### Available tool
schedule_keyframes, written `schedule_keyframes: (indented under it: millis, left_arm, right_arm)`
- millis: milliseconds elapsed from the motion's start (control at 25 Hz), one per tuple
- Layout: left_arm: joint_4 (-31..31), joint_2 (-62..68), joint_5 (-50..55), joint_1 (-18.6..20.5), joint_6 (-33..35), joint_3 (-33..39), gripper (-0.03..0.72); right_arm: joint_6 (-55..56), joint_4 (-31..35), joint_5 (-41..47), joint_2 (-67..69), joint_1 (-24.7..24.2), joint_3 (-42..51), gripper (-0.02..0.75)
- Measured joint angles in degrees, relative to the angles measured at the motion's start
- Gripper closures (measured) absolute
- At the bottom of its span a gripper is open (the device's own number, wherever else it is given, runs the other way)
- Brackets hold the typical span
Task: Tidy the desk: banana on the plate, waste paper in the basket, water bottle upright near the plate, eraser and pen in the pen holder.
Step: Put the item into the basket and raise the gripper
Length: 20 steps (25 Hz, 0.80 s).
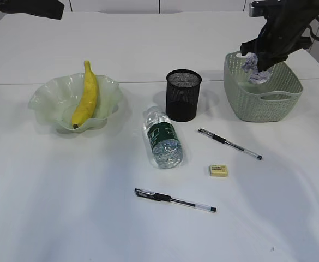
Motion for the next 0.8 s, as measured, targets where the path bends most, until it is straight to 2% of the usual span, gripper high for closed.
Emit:
schedule_keyframes:
  millis: [400,800]
  left_arm:
    - [0.0,0.0,0.7,0.0,-0.3,0.0,0.371]
    - [0.0,0.0,1.1,0.0,-0.5,0.0,0.371]
  right_arm:
    - [1.6,0.0,-0.4,0.0,-1.0,0.0,0.72]
    - [2.2,0.2,-0.4,0.0,-1.4,0.0,0.643]
